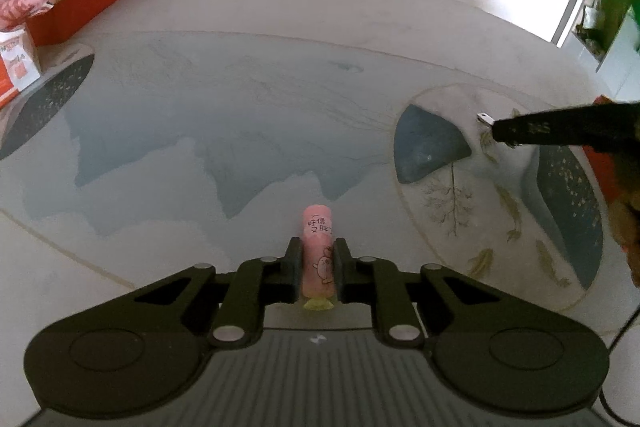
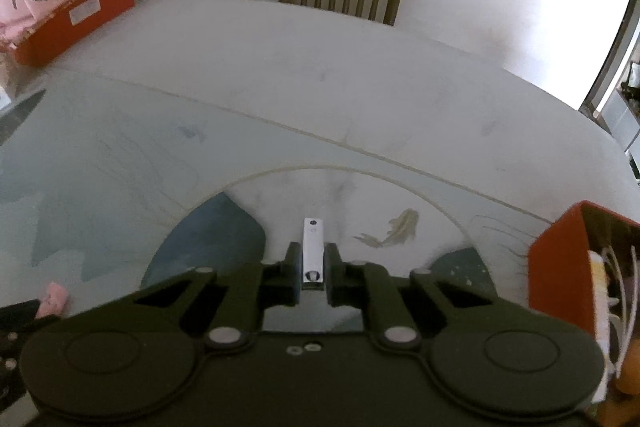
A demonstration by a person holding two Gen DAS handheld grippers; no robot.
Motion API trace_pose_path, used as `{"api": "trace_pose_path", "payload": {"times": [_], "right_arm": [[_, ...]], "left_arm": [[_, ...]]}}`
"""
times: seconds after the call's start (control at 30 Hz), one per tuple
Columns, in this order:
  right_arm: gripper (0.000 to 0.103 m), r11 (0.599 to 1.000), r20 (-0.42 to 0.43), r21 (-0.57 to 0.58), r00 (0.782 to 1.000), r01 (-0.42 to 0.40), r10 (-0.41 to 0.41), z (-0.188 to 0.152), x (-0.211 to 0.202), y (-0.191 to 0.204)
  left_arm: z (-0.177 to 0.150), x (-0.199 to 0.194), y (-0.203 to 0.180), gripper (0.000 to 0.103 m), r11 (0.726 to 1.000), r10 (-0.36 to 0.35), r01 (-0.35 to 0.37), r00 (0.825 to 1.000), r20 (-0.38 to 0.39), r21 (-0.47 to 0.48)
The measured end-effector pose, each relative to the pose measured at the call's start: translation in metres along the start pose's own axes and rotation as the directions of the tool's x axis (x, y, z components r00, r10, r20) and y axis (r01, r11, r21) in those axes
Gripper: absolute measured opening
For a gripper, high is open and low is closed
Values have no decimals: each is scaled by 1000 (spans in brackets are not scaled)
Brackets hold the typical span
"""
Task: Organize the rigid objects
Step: 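Grasp the pink tube with the left tool while the right tool grasps the white clip, then carry the pink tube and white clip into the red box and release both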
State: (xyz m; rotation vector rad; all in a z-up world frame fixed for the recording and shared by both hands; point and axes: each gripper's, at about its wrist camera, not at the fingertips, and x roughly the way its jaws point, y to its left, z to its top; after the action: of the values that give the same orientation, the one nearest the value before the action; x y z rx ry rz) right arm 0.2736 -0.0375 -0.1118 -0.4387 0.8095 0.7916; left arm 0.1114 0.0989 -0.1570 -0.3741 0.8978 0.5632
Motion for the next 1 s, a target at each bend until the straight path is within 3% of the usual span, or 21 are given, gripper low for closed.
{"api": "trace_pose_path", "payload": {"times": [0.4, 0.73, 1.0], "right_arm": [[10, 996, 52, 72, 997, -57, 54, -14, -67, -30], [10, 983, 113, 175, 993, -56, 37, -37, -115, -74], [10, 965, 130, 261, 991, -13, -21, -61, -132, -117]], "left_arm": [[19, -24, -5, 15, 995, -90, 89, 996, -11, -34], [44, -52, -52, 15, 982, -171, 168, 985, 26, 81], [66, -54, -108, 15, 954, -256, 250, 967, 13, 164]]}}
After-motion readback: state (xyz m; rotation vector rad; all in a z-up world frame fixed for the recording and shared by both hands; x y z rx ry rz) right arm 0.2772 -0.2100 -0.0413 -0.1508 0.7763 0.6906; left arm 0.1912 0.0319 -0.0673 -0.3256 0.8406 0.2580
